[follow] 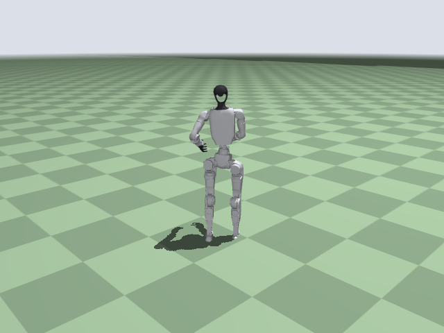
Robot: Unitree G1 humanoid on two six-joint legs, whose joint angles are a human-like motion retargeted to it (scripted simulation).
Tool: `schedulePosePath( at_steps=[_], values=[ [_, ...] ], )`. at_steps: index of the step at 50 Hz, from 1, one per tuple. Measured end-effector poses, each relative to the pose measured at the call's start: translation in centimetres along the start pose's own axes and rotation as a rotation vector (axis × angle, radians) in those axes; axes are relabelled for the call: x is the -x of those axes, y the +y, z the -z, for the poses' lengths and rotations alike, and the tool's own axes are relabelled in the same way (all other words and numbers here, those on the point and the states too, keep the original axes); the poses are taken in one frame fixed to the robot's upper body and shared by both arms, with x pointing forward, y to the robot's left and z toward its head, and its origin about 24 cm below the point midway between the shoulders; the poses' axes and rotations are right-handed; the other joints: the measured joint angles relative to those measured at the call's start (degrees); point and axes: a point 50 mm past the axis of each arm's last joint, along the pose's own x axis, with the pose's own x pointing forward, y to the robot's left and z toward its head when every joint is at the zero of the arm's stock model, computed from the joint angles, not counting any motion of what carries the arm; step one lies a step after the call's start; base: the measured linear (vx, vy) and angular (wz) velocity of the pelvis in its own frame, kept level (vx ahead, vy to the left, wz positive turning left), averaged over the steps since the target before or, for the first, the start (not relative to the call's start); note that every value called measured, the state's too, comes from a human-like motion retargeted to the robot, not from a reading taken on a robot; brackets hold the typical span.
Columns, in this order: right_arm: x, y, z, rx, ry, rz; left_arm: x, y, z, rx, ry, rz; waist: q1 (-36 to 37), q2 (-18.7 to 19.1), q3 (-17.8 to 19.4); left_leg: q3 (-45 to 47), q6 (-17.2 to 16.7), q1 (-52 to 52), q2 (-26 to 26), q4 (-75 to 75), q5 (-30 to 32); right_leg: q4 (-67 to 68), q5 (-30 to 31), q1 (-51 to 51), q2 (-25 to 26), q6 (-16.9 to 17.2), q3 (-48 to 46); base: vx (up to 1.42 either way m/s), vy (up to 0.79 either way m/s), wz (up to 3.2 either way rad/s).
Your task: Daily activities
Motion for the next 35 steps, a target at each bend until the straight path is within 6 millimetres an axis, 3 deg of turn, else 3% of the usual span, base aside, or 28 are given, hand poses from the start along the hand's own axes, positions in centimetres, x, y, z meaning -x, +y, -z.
schedulePosePath(
  at_steps=[12,18,25,35],
  values=[
    [0.4,0.0,-0.7,-0.058,-0.052,0.014,-0.2,-0.6,-0.9,-0.05,-0.031,0.033,-1.7,1.0,-0.4,1.5,-0.3,-0.2,0.1,-0.4,0.4,-0.5,0.5,-0.7,0.6,0.0,0.8,0.0,0.0,0.0],
    [1.6,-1.2,-2.6,-0.023,-0.118,0.023,-0.7,-1.8,-2.3,-0.114,-0.085,0.121,-3.2,1.4,-0.9,2.8,-0.5,-0.6,0.4,-0.7,0.7,-0.7,1.2,-1.5,1.2,0.0,1.3,-0.01,0.0,-0.03],
    [2.9,-1.0,-4.3,0.035,-0.171,-0.06,-1.8,-4.2,-5.8,-0.215,-0.224,0.284,-5.3,1.5,-1.7,4.8,-0.7,-1.1,0.6,-1.4,1.5,-0.6,2.2,-3.0,2.1,0.0,2.1,-0.04,-0.03,-0.21],
    [5.4,-1.1,-7.8,0.091,-0.329,-0.144,-3.4,-5.0,-6.3,-0.234,-0.229,0.34,-10.6,1.7,-3.4,8.3,-1.2,-3.1,1.0,-1.5,2.5,-1.6,4.3,-5.4,3.1,0.0,4.3,-0.05,-0.05,-0.25]
  ],
)
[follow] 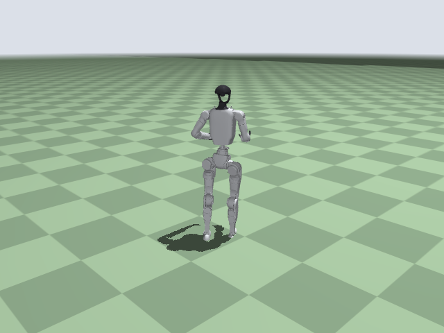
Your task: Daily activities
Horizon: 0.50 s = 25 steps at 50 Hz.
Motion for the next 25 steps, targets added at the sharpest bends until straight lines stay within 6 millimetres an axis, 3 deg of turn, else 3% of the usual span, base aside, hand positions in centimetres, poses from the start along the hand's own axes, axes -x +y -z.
schedulePosePath(
  at_steps=[10,18,25],
  values=[
    [0.8,-4.6,-3.7,-0.032,-0.162,0.246,-4.3,-2.3,1.9,0.249,0.069,-0.027,-4.9,1.1,-1.8,2.0,-0.6,-2.7,1.0,0.0,1.7,-3.1,4.1,-1.8,1.3,0.0,1.9,-0.05,-0.06,-0.21],
    [0.4,-8.4,-3.2,-0.11,-0.102,0.472,-7.9,-5.9,4.2,0.411,0.223,-0.018,-6.1,2.2,-1.1,2.1,-1.3,-5.1,2.6,0.0,3.0,-3.3,6.4,-4.3,3.0,0.0,2.1,-0.03,-0.06,-0.12],
    [-0.1,-9.6,-2.7,-0.065,-0.016,0.557,-9.9,-7.8,4.4,0.438,0.287,0.005,-5.7,2.5,1.1,2.3,-1.6,-6.8,3.7,0.1,3.5,-3.4,7.5,-5.9,4.1,0.0,2.0,-0.02,-0.04,-0.03]
  ],
)
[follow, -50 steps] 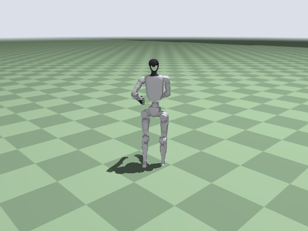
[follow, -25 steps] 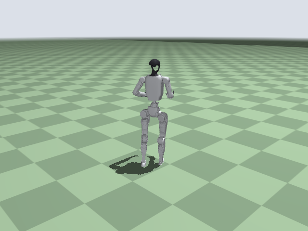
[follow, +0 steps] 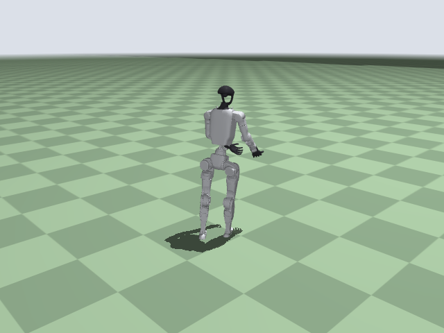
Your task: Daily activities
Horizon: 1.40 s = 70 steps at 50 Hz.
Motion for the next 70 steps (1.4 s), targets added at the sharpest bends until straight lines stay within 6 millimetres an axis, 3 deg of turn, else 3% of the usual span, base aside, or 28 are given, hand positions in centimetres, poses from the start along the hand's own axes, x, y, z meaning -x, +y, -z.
schedulePosePath(
  at_steps=[8,13,20,27,34,41,47,55,70],
  values=[
    [0.3,1.6,-0.1,0.318,0.014,-0.085,-0.3,-0.9,-1.9,-0.191,-0.059,0.049,0.7,-0.7,1.5,0.6,-0.2,-0.9,0.5,0.1,0.4,0.0,0.4,-0.7,0.4,0.0,-0.6,-0.03,-0.06,0.03],
    [1.7,4.7,-0.8,0.727,-0.021,-0.259,0.4,-1.7,-4.2,-0.454,-0.163,0.098,0.6,-1.6,1.4,1.2,-0.4,-1.1,0.6,0.1,0.4,0.0,0.4,-0.8,0.5,0.0,-1.0,-0.02,-0.03,0.03],
    [4.2,9.0,-1.4,1.38,-0.104,-0.465,1.5,-0.9,-6.7,-0.84,-0.246,0.063,0.4,-3.0,0.9,0.9,-0.6,-1.1,0.7,0.2,0.1,0.0,0.2,-0.5,0.4,0.0,-1.3,0.0,0.0,0.0],
    [6.4,11.9,-2.2,1.868,-0.22,-0.585,3.2,1.9,-8.5,-1.127,-0.284,-0.068,0.8,-4.9,1.0,-0.3,-0.2,-0.8,0.2,0.4,0.1,0.0,-0.4,0.3,-0.4,0.0,-1.7,0.0,0.0,0.0],
    [8.5,13.3,-3.2,2.131,-0.373,-0.617,6.5,6.7,-9.0,-1.272,-0.257,-0.268,1.7,-7.2,1.7,-1.3,0.1,-0.6,-0.4,1.6,-0.5,0.1,-1.4,1.3,-1.5,0.0,-2.2,0.0,0.0,0.0],
    [9.4,13.2,-4.2,2.159,-0.536,-0.541,9.6,11.0,-7.5,-1.289,-0.155,-0.421,2.7,-8.7,2.2,-2.1,0.4,0.1,-0.9,2.4,-1.4,0.3,-2.4,2.3,-2.3,0.0,-2.6,0.0,0.0,0.0],
    [9.1,13.3,-4.7,2.027,-0.666,-0.447,10.9,12.6,-5.5,-1.243,-0.073,-0.443,3.7,-9.1,2.2,-2.7,0.7,0.9,-1.3,2.5,-1.9,1.1,-3.5,3.1,-2.7,0.0,-3.0,0.0,0.0,0.0],
    [7.4,13.5,-4.9,1.833,-0.751,-0.332,11.0,12.2,-3.9,-1.202,-0.054,-0.37,5.4,-9.1,2.0,-3.7,1.1,2.1,-2.0,2.3,-2.4,2.1,-5.2,3.8,-3.3,0.0,-3.3,0.0,0.0,0.0],
    [5.7,14.9,-5.6,1.627,-0.892,-0.213,11.6,10.7,-3.4,-1.242,-0.115,-0.274,8.7,-9.0,2.1,-5.6,1.5,3.1,-3.0,2.3,-3.4,4.4,-8.1,4.4,-4.5,0.0,-4.3,0.0,0.0,0.0]
  ],
)
